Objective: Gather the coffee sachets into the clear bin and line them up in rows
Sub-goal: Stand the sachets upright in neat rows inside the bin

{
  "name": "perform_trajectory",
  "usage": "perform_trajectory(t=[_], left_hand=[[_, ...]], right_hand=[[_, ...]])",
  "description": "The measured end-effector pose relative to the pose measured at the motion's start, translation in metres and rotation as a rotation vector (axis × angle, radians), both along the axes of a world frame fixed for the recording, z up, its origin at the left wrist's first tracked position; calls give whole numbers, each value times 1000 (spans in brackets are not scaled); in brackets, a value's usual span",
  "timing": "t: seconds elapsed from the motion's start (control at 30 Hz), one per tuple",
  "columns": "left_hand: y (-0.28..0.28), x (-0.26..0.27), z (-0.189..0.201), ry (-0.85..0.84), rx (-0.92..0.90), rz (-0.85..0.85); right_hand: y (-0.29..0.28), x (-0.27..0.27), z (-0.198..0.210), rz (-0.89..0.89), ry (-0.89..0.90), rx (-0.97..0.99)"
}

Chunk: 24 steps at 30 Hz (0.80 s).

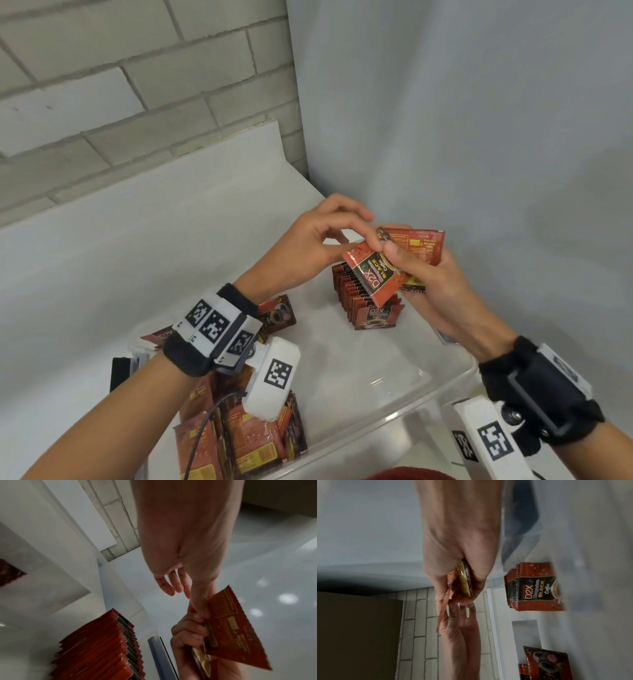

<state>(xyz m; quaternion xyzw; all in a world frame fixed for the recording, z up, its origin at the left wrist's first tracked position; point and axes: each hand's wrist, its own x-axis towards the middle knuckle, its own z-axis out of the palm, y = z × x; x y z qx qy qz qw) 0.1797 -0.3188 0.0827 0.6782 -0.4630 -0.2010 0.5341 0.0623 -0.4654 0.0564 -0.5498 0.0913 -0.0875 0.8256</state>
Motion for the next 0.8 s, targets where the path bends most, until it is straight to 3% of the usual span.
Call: perform_trajectory(t=[0.3,0.4,0.63,0.8], left_hand=[[7,-10,2,329,9,89],[8,-13,-1,340,59,101],[12,-9,3,103,93,23],[9,-19,-7,-309,335,-312]], right_hand=[[-1,4,-4,-162,31,68],[-1,4,-2,-161,4,115],[0,5,-2,-202,-33,166],[-3,7,-3,-271,-59,242]])
